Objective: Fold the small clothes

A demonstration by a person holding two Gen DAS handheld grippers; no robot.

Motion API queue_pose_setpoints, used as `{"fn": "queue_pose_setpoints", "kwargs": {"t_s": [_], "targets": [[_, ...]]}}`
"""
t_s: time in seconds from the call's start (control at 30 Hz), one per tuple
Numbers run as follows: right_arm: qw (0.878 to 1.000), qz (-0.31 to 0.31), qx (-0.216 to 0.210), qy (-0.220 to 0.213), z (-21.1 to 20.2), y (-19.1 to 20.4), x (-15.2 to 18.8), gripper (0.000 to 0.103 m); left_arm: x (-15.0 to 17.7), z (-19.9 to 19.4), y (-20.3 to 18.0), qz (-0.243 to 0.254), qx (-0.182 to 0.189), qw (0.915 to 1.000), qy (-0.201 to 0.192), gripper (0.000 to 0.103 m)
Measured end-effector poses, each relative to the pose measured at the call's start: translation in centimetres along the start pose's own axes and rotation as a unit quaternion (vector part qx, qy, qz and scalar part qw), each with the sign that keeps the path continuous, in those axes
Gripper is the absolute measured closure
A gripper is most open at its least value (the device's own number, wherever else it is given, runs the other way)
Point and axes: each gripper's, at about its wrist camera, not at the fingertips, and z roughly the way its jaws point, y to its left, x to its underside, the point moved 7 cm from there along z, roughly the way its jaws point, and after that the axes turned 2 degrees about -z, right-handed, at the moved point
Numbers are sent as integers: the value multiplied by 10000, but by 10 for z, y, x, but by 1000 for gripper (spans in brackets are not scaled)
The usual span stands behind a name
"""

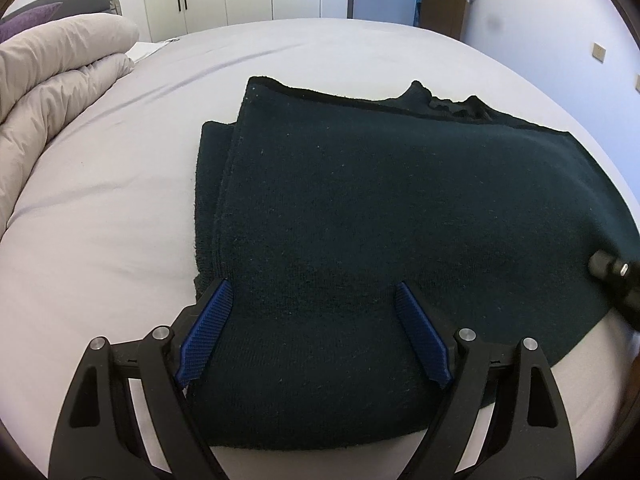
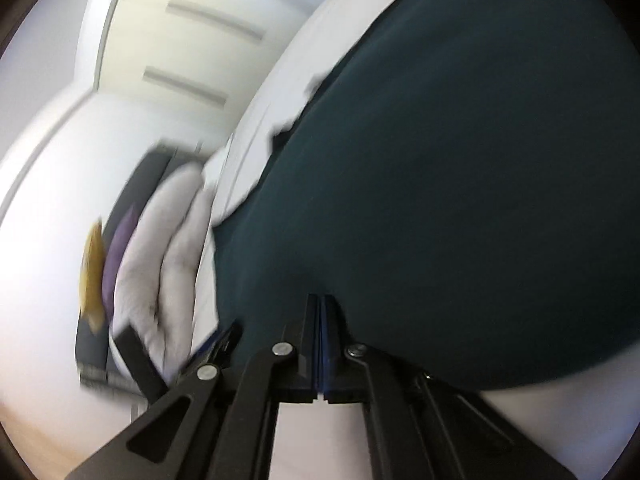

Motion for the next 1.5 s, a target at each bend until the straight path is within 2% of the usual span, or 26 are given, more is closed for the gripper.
{"fn": "queue_pose_setpoints", "kwargs": {"t_s": [0.1, 0.2, 0.3, 0.33, 0.4, 0.43, 0.47, 0.5, 0.6, 0.73, 0.8, 0.83, 0.97, 1.07, 1.17, 1.33, 1.37, 1.5], "targets": [[9974, 308, 242, -602, -49, -36, -24, 103, -1, 2, 3, -31, 42, 10000, -23, 18], [9898, 638, 525, -1161, -93, -75, -40, 103, -3, 1, 3, -73, 89, 9999, -50, 18], [9818, 819, 724, -1555, -123, -90, -45, 100, -4, -2, 6, -168, 184, 9996, -96, 18], [9785, 817, 858, -1692, -131, -90, -44, 95, -5, -5, 9, -280, 282, 9991, -142, 19], [9728, 823, 863, -1987, -146, -83, -41, 70, -4, -15, 21, -641, 445, 9967, -203, 18], [9713, 808, 844, -2072, -149, -76, -38, 62, -2, -21, 31, -914, 463, 9945, -196, 18], [9697, 728, 825, -2182, -154, -67, -35, 47, 3, -25, 44, -1261, 542, 9904, -172, 18], [9694, 643, 788, -2235, -155, -59, -32, 40, 9, -29, 56, -1655, 722, 9835, -137, 18], [9759, 339, 544, -2084, -141, -27, -26, 39, 26, -44, 85, -2589, 1198, 9583, -186, 19], [9872, -80, 251, -1574, -101, 19, -14, 39, 35, -55, 96, -3172, 1618, 9344, -90, 18], [9902, -215, 118, -1372, -86, 37, -6, 39, 39, -52, 93, -3533, 1951, 9149, 21, 17], [9910, -252, 85, -1309, -79, 43, -2, 39, 40, -52, 92, -3661, 2041, 9079, 45, 17], [9934, -350, 13, -1091, -65, 54, 10, 39, 45, -51, 87, -3992, 2094, 8926, 48, 17], [9943, -333, -12, -1011, -62, 56, 17, 39, 46, -51, 80, -4406, 2153, 8714, 88, 17], [9949, -279, -68, -968, -58, 58, 19, 39, 49, -48, 77, -4640, 2182, 8585, 92, 17], [9957, -318, -116, -857, -47, 65, 24, 39, 45, -41, 78, -5106, 2300, 8285, 38, 14], [9958, -320, -130, -849, -47, 66, 25, 39, 46, -41, 77, -5164, 2345, 8236, 2, 14], [9963, -289, -193, -790, -42, 69, 28, 39, 45, -41, 68, -5058, 2303, 8312, -153, 14]]}}
